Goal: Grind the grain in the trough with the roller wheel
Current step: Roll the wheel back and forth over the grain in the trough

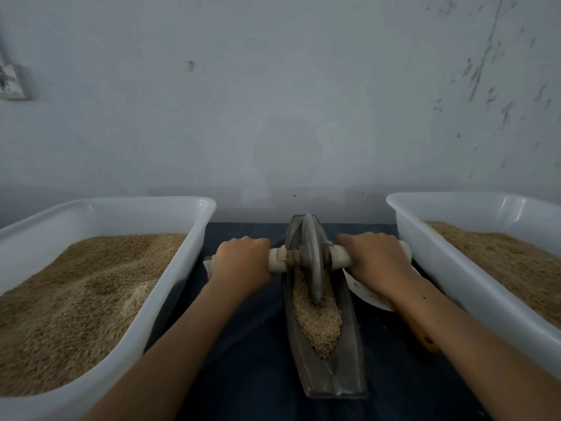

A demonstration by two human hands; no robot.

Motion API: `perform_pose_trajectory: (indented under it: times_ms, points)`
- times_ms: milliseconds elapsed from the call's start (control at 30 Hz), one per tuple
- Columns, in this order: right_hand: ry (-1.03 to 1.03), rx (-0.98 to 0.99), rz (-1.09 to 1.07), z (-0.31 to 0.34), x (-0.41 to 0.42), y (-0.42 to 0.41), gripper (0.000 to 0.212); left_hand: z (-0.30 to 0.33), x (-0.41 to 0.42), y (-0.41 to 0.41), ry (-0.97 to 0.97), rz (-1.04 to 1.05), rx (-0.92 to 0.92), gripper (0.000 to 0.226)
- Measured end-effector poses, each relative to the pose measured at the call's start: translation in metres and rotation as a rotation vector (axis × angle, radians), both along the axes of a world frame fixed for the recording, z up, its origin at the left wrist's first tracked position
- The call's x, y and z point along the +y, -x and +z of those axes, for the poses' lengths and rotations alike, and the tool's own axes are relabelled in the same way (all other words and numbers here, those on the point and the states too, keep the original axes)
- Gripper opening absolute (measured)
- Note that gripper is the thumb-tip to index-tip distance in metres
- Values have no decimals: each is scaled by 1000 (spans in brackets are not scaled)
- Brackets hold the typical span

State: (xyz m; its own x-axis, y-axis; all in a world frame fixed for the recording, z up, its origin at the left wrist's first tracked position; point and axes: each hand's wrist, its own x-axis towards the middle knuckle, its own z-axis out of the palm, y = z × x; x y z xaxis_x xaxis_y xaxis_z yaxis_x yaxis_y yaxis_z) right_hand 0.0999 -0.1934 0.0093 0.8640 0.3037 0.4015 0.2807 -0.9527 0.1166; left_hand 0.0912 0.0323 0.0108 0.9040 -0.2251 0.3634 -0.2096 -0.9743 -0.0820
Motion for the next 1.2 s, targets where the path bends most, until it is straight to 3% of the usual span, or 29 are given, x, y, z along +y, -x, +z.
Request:
perform_pose_trajectory:
  times_ms: [167,300,433,667,800,1067,1200]
  points:
    - [82,90,24,13,2,6,7,4,4,-1,-1,12,211,18]
    - [112,249,29,24,2,11,16,9,5,-2,-21,22,353,20]
    - [107,240,23,22,1,9,11,8,3,-2,-24,28,291,17]
    - [44,-18,21,0,-2,-1,5,1,0,-1,6,31,68,15]
    - [29,18,13,1,-3,-1,6,1,-1,0,-24,29,16,15]
    - [84,332,22,24,-3,8,19,12,1,1,-69,26,290,21]
    - [71,310,15,20,-3,8,16,10,0,0,-84,40,210,20]
